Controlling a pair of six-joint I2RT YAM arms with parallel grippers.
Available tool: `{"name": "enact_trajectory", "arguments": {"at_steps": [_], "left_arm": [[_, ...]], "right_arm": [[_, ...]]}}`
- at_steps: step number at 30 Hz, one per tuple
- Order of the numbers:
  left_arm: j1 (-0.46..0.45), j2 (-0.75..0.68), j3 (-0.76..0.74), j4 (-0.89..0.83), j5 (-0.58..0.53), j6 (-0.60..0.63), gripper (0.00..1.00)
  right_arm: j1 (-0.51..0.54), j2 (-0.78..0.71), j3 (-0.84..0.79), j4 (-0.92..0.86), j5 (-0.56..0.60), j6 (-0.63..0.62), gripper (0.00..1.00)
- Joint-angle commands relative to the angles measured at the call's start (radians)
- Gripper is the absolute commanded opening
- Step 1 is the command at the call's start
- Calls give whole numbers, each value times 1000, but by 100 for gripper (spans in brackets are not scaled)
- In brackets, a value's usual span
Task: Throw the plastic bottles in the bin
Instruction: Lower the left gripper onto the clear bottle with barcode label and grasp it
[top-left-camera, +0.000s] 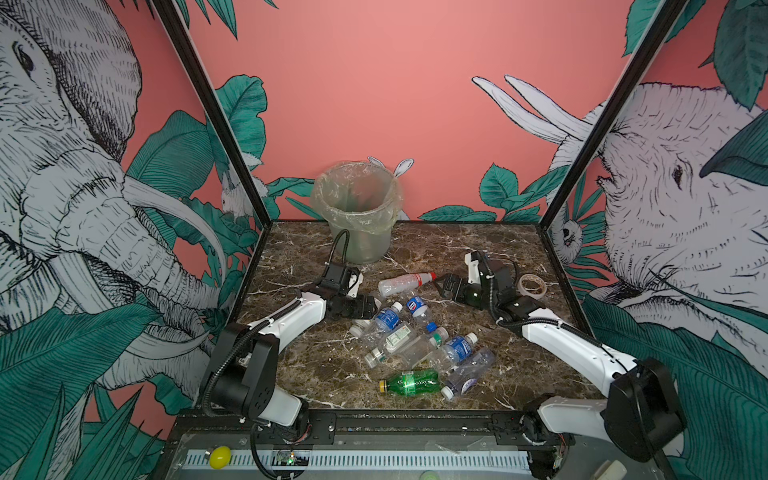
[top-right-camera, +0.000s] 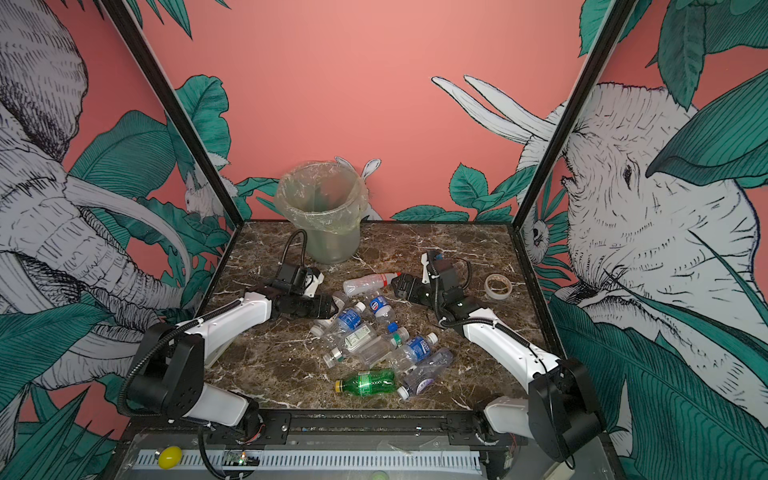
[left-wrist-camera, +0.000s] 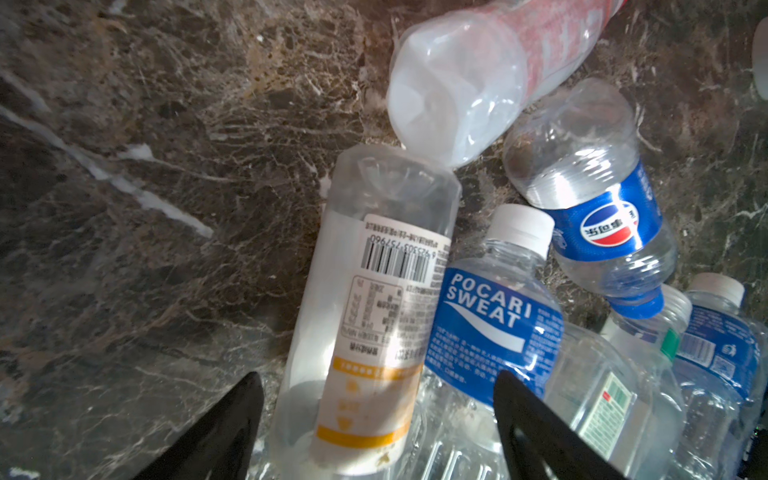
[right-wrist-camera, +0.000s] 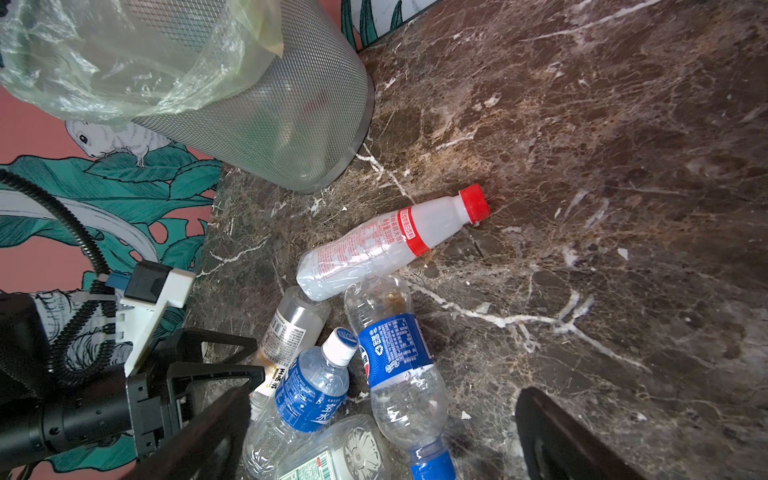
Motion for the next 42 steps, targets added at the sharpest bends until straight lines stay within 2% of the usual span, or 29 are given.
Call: {"name": "enact_trajectory", "arguments": {"at_steps": [1, 11, 27, 32, 38, 42], "left_arm": [[-14, 10, 26, -24, -23, 24, 87], [-31, 38, 19, 5, -119, 31, 83], [-39, 118, 34, 6, -192, 23, 76], [-38, 104, 26, 5, -207, 21, 69], [-38, 107, 17, 19, -187, 1, 55], [-39, 102, 19, 12, -187, -7, 52]], "right_arm": [[-6, 13, 18, 39, -15, 17, 99], [-6, 18, 9, 59, -21, 18, 99], [-10, 20, 11, 58, -24, 20, 99], [-12, 19, 9, 57, -22, 23, 99], [-12, 21, 10, 57, -25, 28, 99], [-13, 18, 12, 51, -24, 26, 99]]}}
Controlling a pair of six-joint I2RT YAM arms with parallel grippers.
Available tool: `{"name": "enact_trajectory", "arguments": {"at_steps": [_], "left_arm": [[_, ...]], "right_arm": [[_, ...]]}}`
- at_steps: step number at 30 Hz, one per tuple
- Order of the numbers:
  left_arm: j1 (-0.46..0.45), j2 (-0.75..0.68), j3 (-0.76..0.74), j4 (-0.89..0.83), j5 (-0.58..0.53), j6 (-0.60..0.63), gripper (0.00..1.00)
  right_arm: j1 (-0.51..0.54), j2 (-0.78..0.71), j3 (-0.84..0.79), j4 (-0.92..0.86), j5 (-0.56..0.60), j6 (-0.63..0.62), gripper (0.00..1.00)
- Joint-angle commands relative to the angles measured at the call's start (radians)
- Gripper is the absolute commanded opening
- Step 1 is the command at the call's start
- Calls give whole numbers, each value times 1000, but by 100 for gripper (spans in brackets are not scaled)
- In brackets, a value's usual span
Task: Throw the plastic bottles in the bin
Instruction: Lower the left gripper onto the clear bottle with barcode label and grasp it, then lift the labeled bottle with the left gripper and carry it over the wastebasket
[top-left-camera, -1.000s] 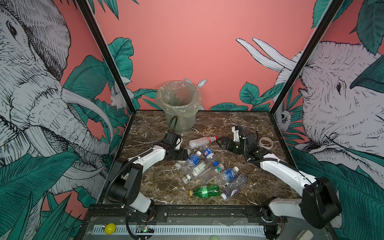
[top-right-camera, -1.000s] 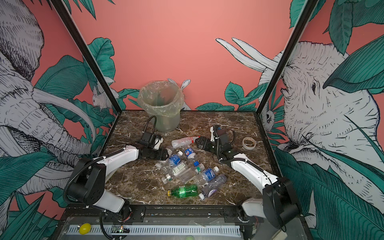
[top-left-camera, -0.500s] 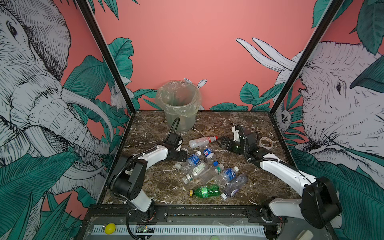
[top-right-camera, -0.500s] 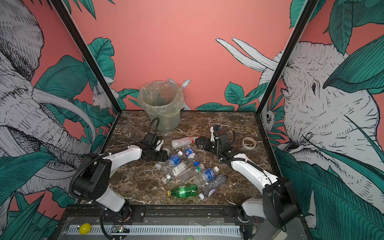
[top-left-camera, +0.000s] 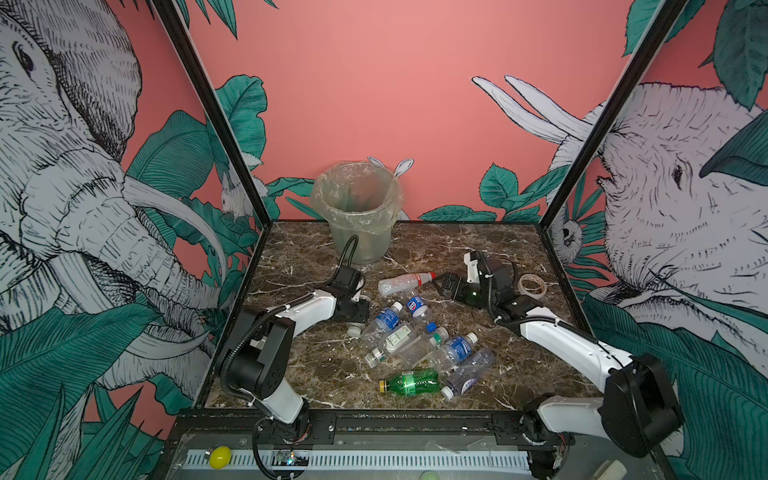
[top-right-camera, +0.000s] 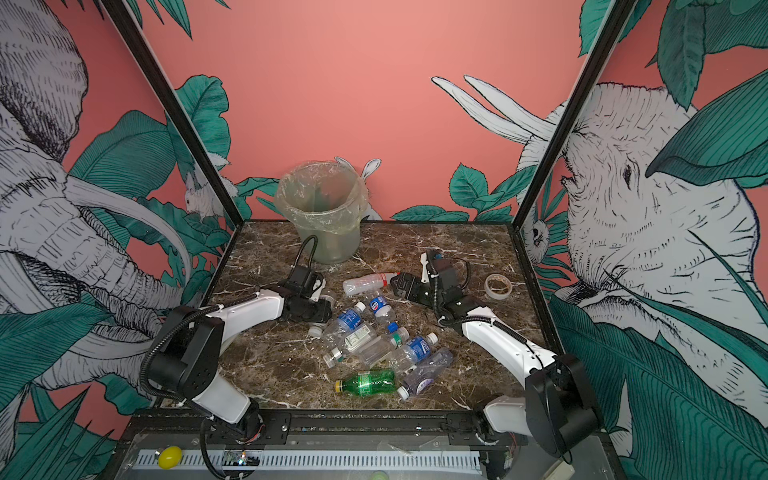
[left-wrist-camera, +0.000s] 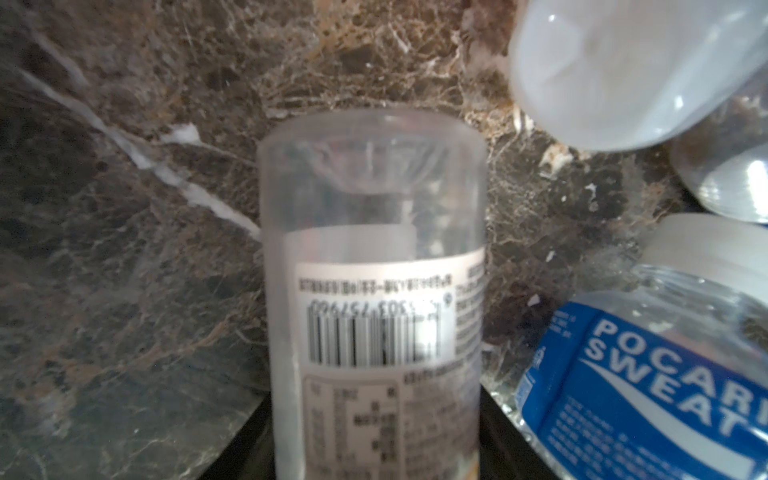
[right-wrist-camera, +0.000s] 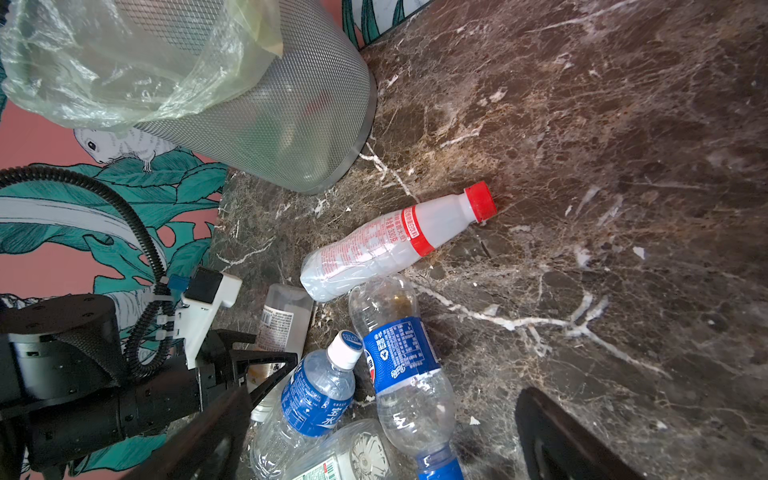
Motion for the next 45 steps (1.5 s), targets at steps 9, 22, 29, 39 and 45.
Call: {"name": "enact_trajectory", "arguments": {"at_steps": [9, 22, 29, 39, 45], "left_arm": [[3, -87, -7, 4, 32, -22, 47], [75, -229, -60, 99, 174, -70, 45], [102, -349, -109, 183, 233, -90, 46], [111, -475, -159, 260, 228, -126, 46], [117, -503, -134, 249, 218, -138, 46]], "right_arm": [[-14, 2, 6, 25, -5, 8, 99], [-20, 17, 38, 2, -5, 12, 99], [-24, 48, 49, 13, -17, 42, 99], [-29, 75, 64, 27, -26, 62, 99], [-31, 84, 64, 34, -32, 68, 99]]}}
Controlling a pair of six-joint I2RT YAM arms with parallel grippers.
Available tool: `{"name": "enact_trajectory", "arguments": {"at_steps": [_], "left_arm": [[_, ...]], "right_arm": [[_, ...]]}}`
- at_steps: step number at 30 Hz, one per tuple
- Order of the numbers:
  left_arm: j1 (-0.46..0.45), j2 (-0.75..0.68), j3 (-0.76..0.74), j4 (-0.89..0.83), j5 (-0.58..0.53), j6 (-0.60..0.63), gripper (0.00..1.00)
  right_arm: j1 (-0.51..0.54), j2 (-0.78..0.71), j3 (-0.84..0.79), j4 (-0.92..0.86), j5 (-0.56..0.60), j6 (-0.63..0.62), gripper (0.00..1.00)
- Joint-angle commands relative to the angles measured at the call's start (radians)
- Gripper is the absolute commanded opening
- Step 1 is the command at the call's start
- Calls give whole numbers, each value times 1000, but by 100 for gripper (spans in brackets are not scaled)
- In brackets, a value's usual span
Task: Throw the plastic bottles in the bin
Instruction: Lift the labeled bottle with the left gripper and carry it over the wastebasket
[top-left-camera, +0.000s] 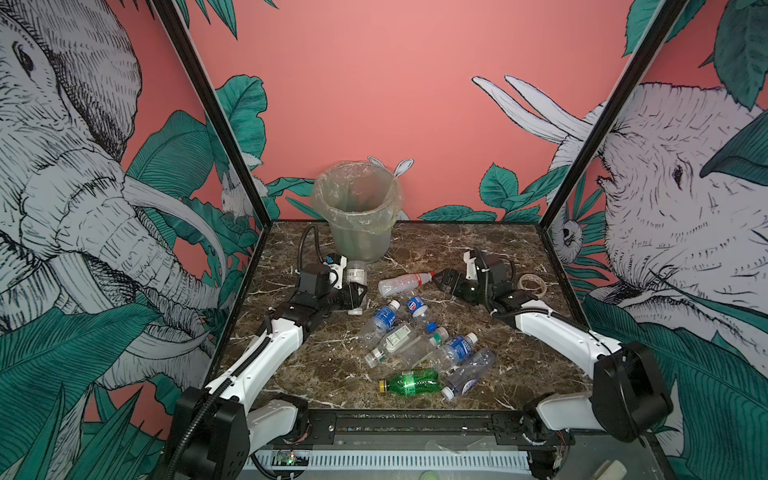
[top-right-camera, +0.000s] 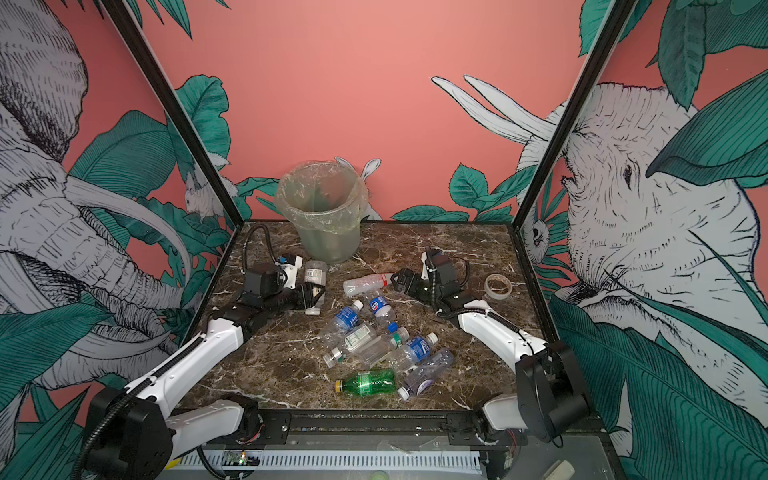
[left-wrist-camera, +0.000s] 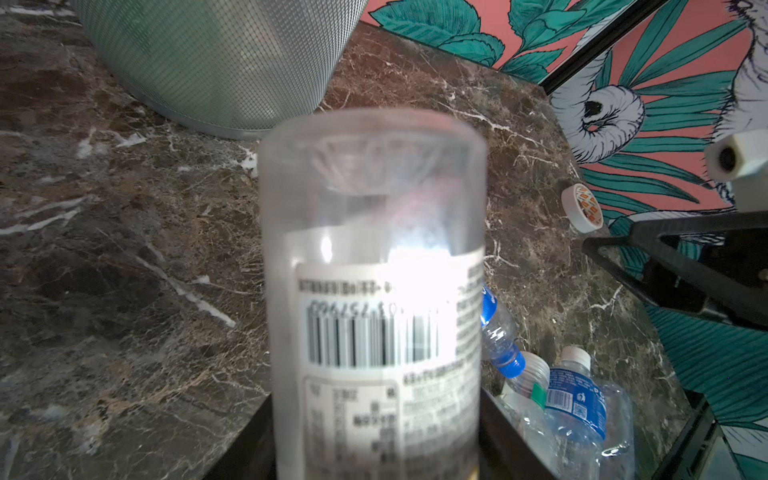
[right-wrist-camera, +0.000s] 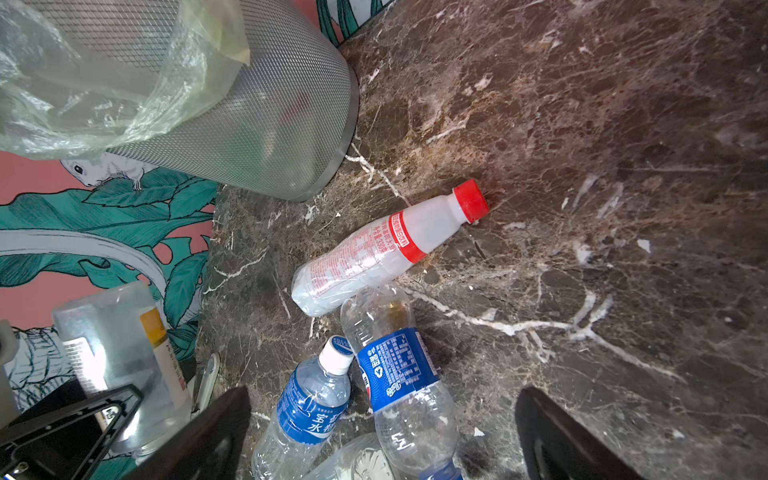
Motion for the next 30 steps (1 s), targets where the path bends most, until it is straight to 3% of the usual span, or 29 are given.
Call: {"name": "enact_trajectory", "arguments": {"at_steps": [1, 30], "left_arm": [[7, -36, 13, 27, -8, -28, 46], [27, -166, 74, 97, -14, -202, 45]], "right_arm": [[-6, 8, 24, 35, -7, 10, 99], [-9, 37, 20, 77, -46, 45, 99]]}}
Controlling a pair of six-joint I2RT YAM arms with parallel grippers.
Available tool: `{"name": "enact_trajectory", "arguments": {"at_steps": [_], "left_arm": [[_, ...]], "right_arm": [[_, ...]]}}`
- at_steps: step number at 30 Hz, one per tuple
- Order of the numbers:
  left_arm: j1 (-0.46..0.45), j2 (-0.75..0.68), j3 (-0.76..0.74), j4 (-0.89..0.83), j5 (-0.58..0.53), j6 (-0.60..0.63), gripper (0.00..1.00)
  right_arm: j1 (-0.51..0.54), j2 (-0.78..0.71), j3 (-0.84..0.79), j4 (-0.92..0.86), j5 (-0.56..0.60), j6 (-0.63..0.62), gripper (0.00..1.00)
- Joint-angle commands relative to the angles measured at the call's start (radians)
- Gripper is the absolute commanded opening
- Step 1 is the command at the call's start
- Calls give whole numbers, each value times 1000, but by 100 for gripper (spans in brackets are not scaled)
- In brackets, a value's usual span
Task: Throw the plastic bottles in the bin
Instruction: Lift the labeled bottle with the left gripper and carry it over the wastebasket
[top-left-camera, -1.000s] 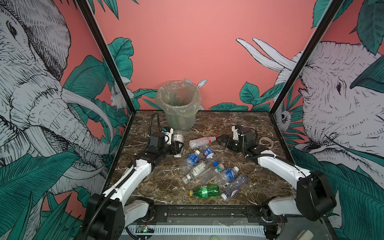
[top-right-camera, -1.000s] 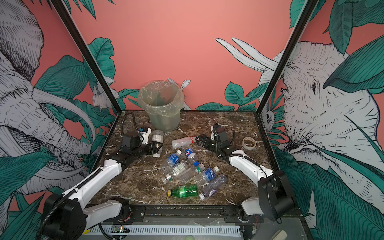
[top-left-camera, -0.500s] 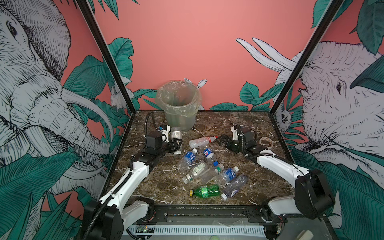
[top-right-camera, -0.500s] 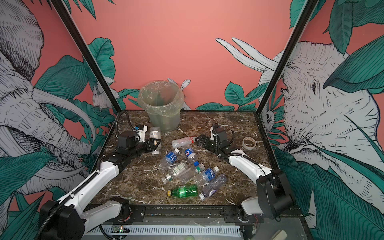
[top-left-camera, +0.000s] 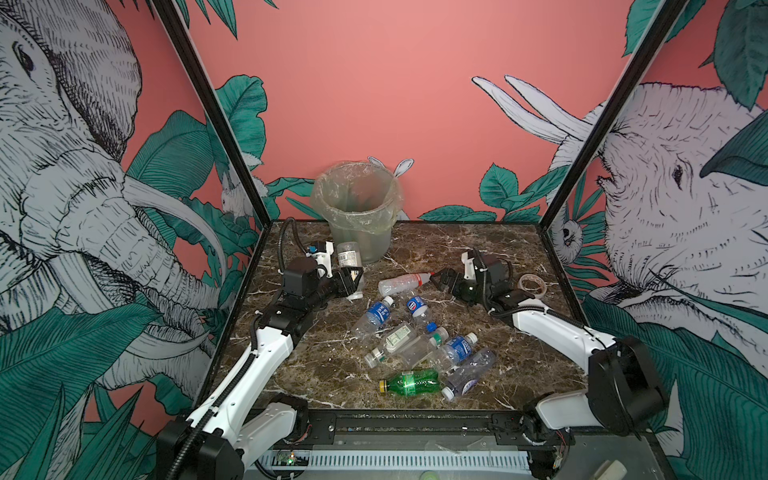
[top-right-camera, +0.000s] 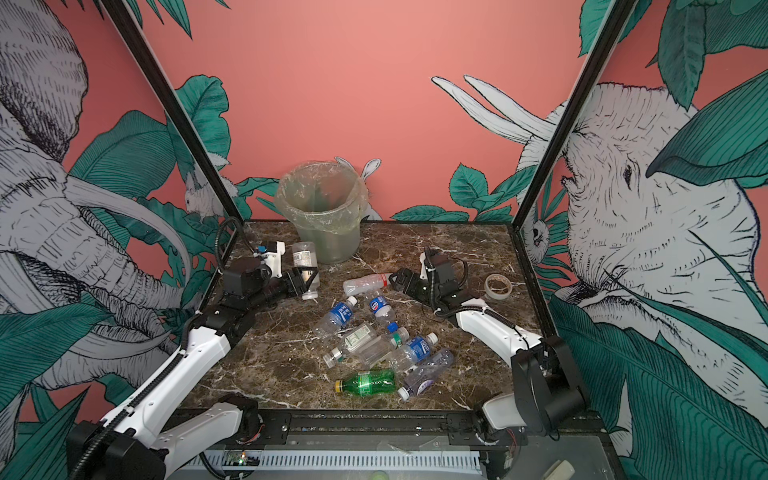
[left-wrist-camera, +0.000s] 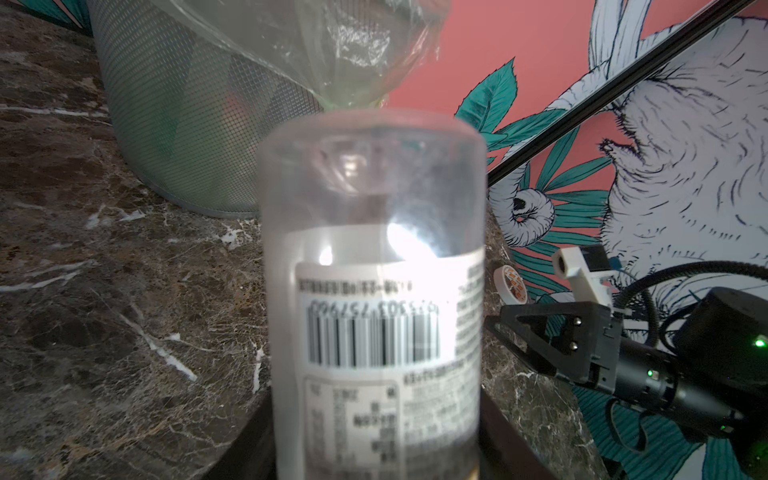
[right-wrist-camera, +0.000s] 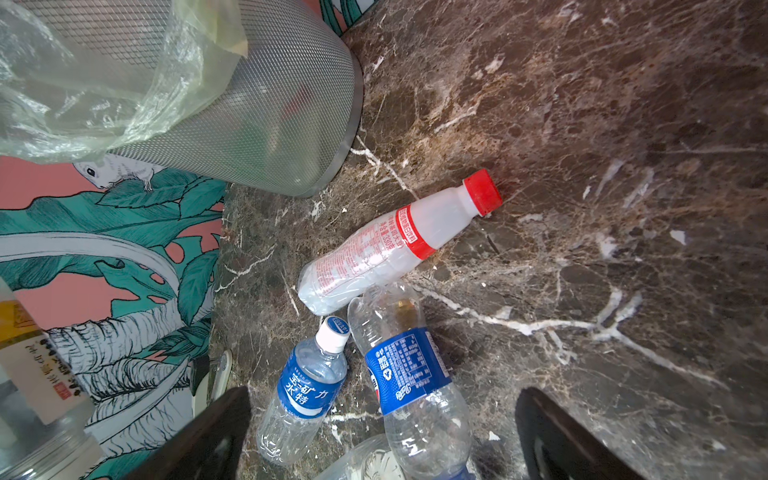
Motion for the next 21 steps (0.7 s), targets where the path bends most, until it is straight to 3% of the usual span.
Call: {"name": "enact_trajectory", "arguments": {"at_steps": [1, 12, 16, 21], "left_arm": [[7, -44, 7, 54, -17, -30, 46], [8, -81, 36, 22, -104, -5, 45], [8, -27, 152, -23, -165, 32, 45], [9, 150, 393, -91, -181, 76, 46]], "right_arm": [[-7, 8, 20, 44, -10, 10, 99], [-10, -21, 4, 35, -2, 7, 99], [-9, -31, 3, 31, -1, 9, 99], [-8, -51, -3, 27, 3, 17, 99]]}}
